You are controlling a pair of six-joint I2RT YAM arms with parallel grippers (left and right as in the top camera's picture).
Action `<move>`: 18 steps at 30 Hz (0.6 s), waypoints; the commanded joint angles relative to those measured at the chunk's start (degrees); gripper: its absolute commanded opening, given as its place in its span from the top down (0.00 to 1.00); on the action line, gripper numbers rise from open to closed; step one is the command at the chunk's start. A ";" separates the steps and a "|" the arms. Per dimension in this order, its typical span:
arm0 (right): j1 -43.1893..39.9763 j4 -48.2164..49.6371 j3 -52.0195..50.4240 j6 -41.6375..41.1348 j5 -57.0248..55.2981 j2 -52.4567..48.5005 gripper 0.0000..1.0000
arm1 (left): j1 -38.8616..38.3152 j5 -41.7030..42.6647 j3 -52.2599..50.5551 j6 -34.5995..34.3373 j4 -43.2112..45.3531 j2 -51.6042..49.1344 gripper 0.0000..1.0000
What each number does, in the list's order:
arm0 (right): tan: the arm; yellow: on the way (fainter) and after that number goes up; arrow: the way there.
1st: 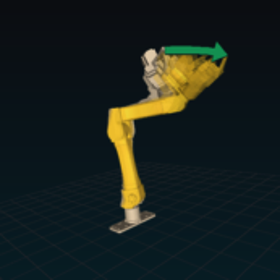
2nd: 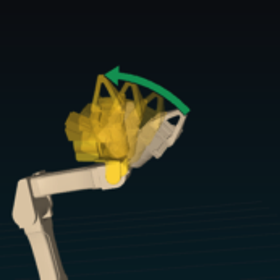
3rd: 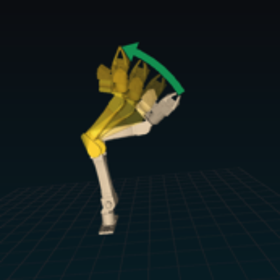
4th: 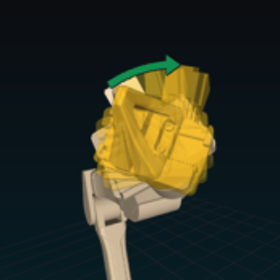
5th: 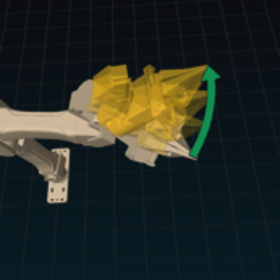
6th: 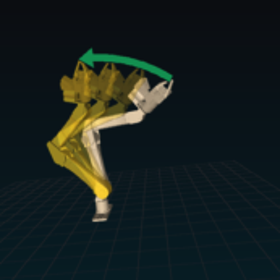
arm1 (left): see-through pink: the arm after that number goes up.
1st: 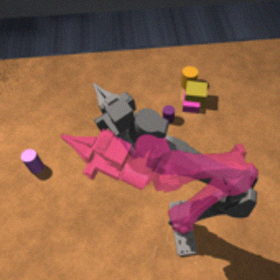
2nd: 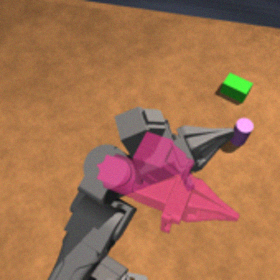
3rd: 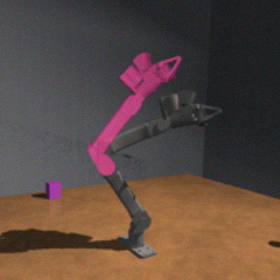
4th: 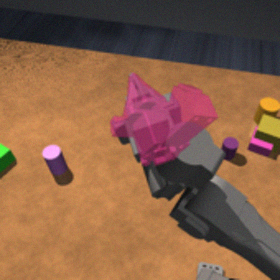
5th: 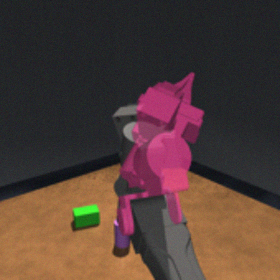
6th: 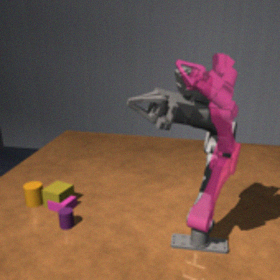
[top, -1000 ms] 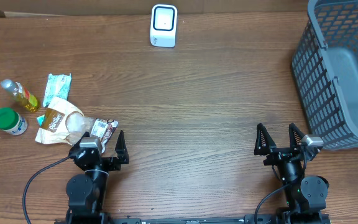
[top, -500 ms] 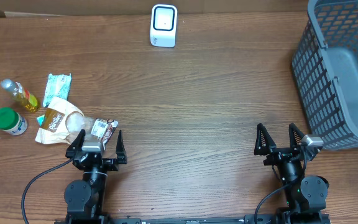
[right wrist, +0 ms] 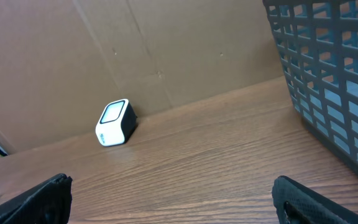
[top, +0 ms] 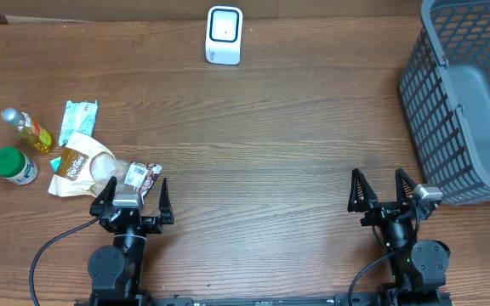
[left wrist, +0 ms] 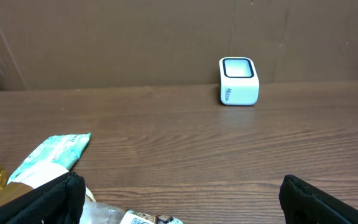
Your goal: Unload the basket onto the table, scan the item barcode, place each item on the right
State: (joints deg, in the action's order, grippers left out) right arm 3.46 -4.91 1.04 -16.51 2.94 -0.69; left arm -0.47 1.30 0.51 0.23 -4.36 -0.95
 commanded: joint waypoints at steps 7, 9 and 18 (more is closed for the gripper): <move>0.22 0.28 -0.57 0.00 -0.52 0.52 0.00 | -0.31 -0.24 -0.24 1.09 -0.09 0.72 0.00; 0.22 0.28 -0.57 -0.04 -0.39 0.52 0.00 | -0.31 -0.24 -0.24 1.09 -0.09 0.72 0.00; 0.22 0.28 -0.57 12.70 -0.33 0.52 0.00 | -0.31 -0.24 -0.24 1.09 -0.09 0.70 0.00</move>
State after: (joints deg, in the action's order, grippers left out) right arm 3.46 -4.93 1.04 -10.59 2.74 -0.69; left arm -0.47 1.30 0.51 0.21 -4.36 -0.95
